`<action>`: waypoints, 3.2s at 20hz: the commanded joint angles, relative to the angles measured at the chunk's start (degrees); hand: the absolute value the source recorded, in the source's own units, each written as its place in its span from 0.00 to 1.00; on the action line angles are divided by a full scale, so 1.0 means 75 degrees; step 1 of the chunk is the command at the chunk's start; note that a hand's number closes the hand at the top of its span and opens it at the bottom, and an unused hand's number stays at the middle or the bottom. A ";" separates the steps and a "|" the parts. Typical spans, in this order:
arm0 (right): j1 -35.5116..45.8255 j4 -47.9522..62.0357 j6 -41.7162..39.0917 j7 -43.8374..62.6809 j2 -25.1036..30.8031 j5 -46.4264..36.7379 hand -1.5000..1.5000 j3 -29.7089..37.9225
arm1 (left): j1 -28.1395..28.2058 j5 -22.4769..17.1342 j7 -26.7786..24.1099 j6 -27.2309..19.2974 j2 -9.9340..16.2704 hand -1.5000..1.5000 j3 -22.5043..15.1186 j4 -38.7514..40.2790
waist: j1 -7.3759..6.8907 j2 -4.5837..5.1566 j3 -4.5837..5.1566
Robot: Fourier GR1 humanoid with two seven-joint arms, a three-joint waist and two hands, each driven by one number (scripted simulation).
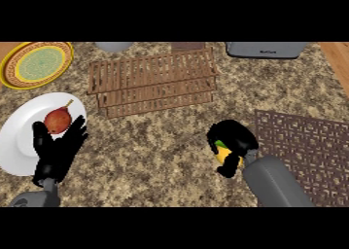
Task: Pick the lemon from the placemat and place it in the tiered shelf
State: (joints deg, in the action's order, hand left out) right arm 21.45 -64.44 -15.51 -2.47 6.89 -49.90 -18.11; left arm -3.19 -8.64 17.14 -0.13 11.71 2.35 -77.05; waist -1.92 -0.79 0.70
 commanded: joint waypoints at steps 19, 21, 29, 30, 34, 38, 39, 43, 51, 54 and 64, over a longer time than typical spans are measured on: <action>0.4896 -0.5198 0.2610 1.0236 -0.0918 0.1276 1.00 -0.3133 | -0.0194 0.0065 0.0120 0.0045 0.0052 0.50 0.0009 0.0105 | 0.0022 -0.0005 -0.0066; 0.5449 -0.5041 0.2347 1.0534 -0.0917 0.1379 1.00 -0.2698 | 0.0141 0.0130 -0.0164 -0.0121 -0.0176 0.50 -0.0030 0.0071 | 0.0084 0.0018 -0.0074; 0.7439 -0.3310 0.2141 1.0247 -0.0915 0.2114 1.00 -0.0623 | 0.0128 -0.0126 0.0027 0.0270 0.0254 0.50 0.0231 -0.0176 | 0.0069 0.0063 -0.0078; 0.7781 -0.3083 0.2094 1.0359 -0.0915 0.2080 1.00 -0.0555 | 0.0018 0.0088 -0.0011 -0.0053 -0.0040 0.50 0.0068 -0.0074 | 0.0117 0.0065 -0.0077; 0.8204 -0.1769 0.2166 0.9224 -0.0916 0.2044 1.00 0.0142 | 0.0081 0.0137 -0.0318 -0.0099 -0.0211 0.50 0.0073 0.0170 | 0.0137 0.0112 -0.0080; 0.8805 -0.1201 0.1738 0.9150 -0.0906 0.2232 1.00 0.0669 | 0.0236 0.0118 -0.0253 0.0035 -0.0206 0.50 -0.0004 -0.0034 | 0.0163 0.0091 -0.0085; 0.8993 -0.0500 0.1845 0.8457 -0.0763 0.2369 1.00 0.0968 | 0.0164 0.0041 -0.0422 0.0212 -0.0068 0.50 0.0127 0.0170 | 0.0115 0.0124 -0.0080; 0.8865 0.0447 0.1697 0.7479 -0.0711 0.2517 1.00 0.1099 | -0.0174 0.0134 -0.0090 -0.0071 -0.0128 0.50 0.0159 0.0092 | 0.0123 0.0138 -0.0083; 0.9176 0.2505 0.2351 0.5913 -0.0820 0.1956 1.00 0.1157 | -0.0015 0.0137 0.0359 -0.0106 -0.0207 0.50 0.0018 -0.0519 | -0.0001 0.0169 -0.0082; 0.8806 0.2608 0.2679 0.5453 -0.0810 0.1863 1.00 0.1268 | 0.0097 0.0159 -0.0119 0.0126 -0.0093 0.50 0.0153 -0.0077 | 0.0088 0.0154 -0.0084; 0.9182 0.4171 0.3384 0.4082 -0.0660 0.1798 1.00 0.1707 | 0.0048 0.0343 0.0053 -0.0174 -0.0431 0.50 -0.0050 -0.0354 | 0.0052 0.0155 -0.0088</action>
State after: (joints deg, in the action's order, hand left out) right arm 90.41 -36.14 8.34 32.73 0.58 -36.49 -7.22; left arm -2.95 -7.12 16.43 0.32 10.22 3.34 -77.71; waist -1.64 0.43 0.08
